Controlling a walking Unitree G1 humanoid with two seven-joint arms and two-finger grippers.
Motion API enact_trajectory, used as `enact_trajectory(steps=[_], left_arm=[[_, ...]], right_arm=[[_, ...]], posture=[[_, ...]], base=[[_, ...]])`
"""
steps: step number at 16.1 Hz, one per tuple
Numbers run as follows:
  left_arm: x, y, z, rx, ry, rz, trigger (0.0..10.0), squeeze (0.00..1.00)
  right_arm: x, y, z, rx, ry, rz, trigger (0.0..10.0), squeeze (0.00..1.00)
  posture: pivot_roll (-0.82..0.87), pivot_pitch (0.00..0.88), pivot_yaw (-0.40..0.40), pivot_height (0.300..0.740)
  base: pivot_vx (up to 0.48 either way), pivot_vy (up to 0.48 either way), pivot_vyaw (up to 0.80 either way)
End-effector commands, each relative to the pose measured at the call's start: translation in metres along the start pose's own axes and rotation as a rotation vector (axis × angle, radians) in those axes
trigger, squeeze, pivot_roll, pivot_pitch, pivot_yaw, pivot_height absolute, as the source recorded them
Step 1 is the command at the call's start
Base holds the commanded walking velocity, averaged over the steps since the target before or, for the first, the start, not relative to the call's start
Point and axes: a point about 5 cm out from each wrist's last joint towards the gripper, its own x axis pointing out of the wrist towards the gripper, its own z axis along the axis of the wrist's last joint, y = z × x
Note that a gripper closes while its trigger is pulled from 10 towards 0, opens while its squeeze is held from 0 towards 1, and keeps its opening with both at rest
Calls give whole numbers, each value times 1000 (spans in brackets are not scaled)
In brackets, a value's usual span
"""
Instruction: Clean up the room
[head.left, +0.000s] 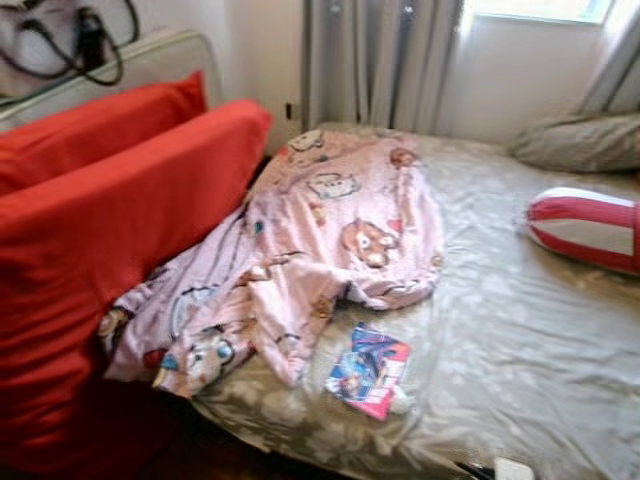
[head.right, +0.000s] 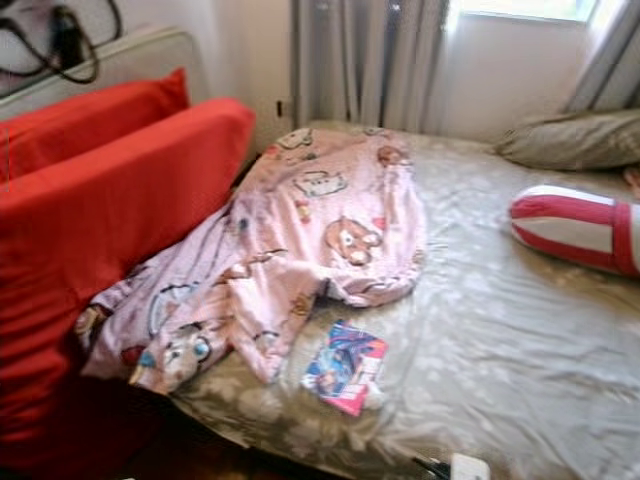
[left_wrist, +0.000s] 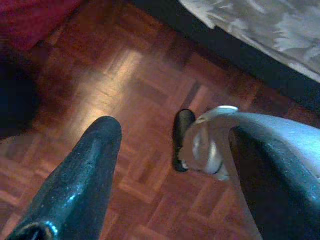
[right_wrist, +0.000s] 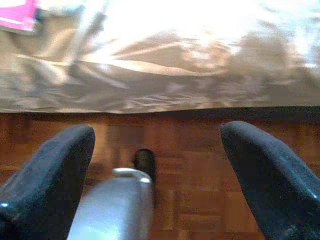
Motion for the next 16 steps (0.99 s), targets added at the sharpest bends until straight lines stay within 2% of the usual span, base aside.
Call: enact_trajectory(steps=[1,3,10,16], left_arm=[[0,1,-2,-10,15,7,10000,0],[0,1,0,8,6,7,10000,0],[0,-1,6,-16,-55,-5,10000,0],[0,2,5,19,-27,-2,10000,0]], right_arm=[[-1,-5,-4,10,20,-17,10000,0],[-1,-4,-3,19,14,-15,10000,0],[0,-3,2,39,-16,-14,10000,0],[0,-2,-1,45,-4,-16,10000,0]], posture=[[33,0,-10,740],[34,0,-9,740],[32,0,-10,740],[16,0,6,740]], base=[[0,274,0],[0,0,0],[0,0,0],[0,480,0]])
